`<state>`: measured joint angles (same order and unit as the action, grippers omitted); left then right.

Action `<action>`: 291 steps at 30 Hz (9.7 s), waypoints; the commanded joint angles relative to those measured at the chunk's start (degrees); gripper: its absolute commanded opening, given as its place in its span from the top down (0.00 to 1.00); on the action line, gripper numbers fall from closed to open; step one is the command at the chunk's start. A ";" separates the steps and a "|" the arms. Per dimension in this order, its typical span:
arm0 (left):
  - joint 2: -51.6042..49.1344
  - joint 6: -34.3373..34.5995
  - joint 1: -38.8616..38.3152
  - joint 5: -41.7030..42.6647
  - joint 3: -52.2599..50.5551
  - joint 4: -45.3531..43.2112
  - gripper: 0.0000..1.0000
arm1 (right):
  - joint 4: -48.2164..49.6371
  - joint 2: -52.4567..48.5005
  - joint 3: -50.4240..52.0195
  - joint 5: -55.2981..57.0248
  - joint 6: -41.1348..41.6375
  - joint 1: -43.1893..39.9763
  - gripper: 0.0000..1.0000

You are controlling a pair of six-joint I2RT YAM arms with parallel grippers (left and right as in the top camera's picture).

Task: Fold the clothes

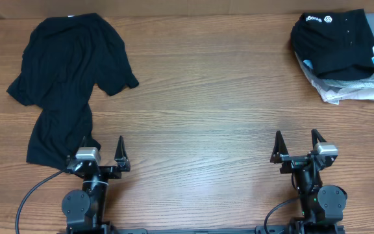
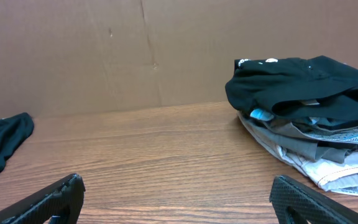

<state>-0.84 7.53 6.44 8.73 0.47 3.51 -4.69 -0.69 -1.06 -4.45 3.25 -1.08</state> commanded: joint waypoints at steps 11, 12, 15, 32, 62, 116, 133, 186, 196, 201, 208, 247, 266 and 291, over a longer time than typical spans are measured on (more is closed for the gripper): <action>0.59 -0.90 0.35 -0.15 -0.20 0.11 0.00 | 0.24 0.52 0.59 0.35 0.42 0.28 0.00; 0.59 -0.90 0.35 -0.15 -0.20 0.11 0.00 | 0.24 0.52 0.59 0.35 0.42 0.28 0.00; 0.59 -0.90 0.35 -0.15 -0.20 0.11 0.00 | 0.24 0.52 0.59 0.35 0.42 0.28 0.00; 0.59 -0.90 0.35 -0.15 -0.20 0.11 0.00 | 0.24 0.52 0.59 0.35 0.42 0.28 0.00; 0.59 -0.90 0.35 -0.15 -0.20 0.11 0.00 | 0.24 0.52 0.59 0.37 0.42 0.28 0.00; -70.86 -9.29 0.31 3.61 76.83 50.36 0.00 | -34.03 -71.58 -73.55 -17.57 -5.81 0.31 0.00; -81.70 -3.23 3.21 5.75 78.40 56.13 0.01 | -41.31 -96.85 -88.63 -22.12 -13.09 8.90 0.00; -121.63 6.67 -12.26 4.87 78.58 9.51 0.96 | -40.79 -98.47 -88.59 -19.96 -9.20 9.75 0.27; -121.63 1.57 -27.56 4.39 83.23 10.71 0.94 | -40.37 -98.44 -88.59 -18.05 -5.90 5.66 0.31; -121.63 -0.07 -32.59 3.78 91.43 17.27 0.92 | -40.39 -98.44 -88.59 -18.16 -1.90 0.57 0.31; -121.61 2.69 -37.35 3.78 98.33 19.91 0.87 | -40.41 -98.44 -88.59 -21.97 -1.25 -6.27 0.30; -105.85 18.62 -10.21 -13.81 95.36 79.01 0.04 | -43.82 -107.19 -88.54 -16.35 -3.45 3.17 0.25; -105.88 5.44 3.87 -5.70 72.76 54.47 0.41 | -44.17 -107.19 -88.54 -15.04 -3.43 3.32 0.26; -107.19 6.38 2.19 -11.91 68.35 51.60 0.64 | -43.63 -107.19 -88.54 -15.04 -3.45 3.32 0.26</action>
<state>-107.15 12.08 7.92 -1.21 69.65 55.46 -48.62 -108.29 -88.20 -19.92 0.21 2.59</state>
